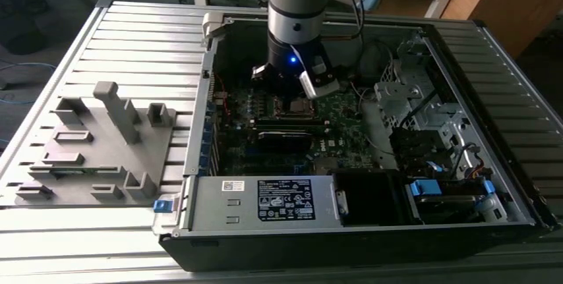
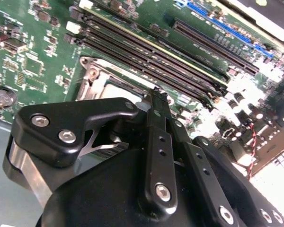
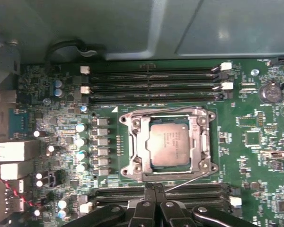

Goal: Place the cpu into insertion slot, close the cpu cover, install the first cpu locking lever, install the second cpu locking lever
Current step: 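Install the second cpu locking lever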

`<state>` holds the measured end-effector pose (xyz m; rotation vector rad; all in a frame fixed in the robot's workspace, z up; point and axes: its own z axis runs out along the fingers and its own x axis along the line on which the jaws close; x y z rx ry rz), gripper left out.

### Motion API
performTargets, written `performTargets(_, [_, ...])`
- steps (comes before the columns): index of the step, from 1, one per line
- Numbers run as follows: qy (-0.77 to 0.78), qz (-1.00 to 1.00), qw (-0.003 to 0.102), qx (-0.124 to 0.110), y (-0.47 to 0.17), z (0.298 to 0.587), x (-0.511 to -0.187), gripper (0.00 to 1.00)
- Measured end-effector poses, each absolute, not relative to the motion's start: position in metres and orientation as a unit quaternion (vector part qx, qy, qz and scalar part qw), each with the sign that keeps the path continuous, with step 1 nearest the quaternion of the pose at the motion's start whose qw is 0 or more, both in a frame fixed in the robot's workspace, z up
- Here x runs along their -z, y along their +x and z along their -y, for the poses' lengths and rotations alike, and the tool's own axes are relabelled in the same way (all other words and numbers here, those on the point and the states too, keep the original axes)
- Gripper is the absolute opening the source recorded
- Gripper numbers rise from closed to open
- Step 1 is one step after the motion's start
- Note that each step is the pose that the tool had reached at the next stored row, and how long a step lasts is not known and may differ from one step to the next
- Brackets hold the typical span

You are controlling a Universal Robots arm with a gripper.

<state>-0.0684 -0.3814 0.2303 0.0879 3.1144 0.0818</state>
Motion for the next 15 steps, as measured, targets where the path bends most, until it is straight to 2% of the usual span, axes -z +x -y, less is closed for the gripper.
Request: performTargets(15, [0.028,-0.999,0.012,-0.025,-0.076,0.381,-0.218,0.10])
